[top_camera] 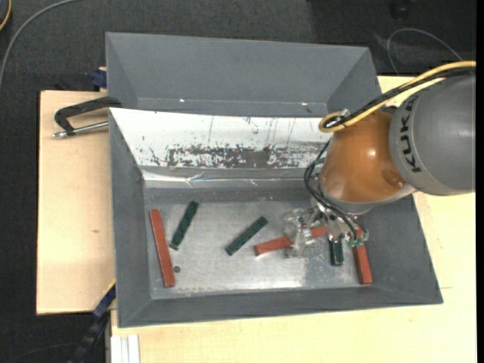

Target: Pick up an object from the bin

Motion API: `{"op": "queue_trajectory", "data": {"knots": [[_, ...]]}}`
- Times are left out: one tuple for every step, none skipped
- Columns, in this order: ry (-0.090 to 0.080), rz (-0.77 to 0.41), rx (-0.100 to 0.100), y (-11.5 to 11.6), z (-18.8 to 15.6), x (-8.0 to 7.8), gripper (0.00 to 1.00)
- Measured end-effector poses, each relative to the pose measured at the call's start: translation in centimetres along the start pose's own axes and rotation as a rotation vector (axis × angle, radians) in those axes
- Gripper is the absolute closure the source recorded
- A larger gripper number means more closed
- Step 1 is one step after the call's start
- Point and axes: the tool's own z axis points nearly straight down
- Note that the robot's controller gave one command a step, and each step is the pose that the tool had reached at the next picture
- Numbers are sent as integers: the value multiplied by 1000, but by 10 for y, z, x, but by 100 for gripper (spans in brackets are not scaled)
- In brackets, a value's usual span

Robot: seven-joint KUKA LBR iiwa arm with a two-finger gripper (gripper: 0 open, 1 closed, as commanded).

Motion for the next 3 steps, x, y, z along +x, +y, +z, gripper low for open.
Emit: {"op": "queue_trajectory", "data": {"knots": [[4,0,-1,0,2,1,0],[5,0,-1,1,2,2,100],[-1,-33,0,0,-169,0,100]]}}
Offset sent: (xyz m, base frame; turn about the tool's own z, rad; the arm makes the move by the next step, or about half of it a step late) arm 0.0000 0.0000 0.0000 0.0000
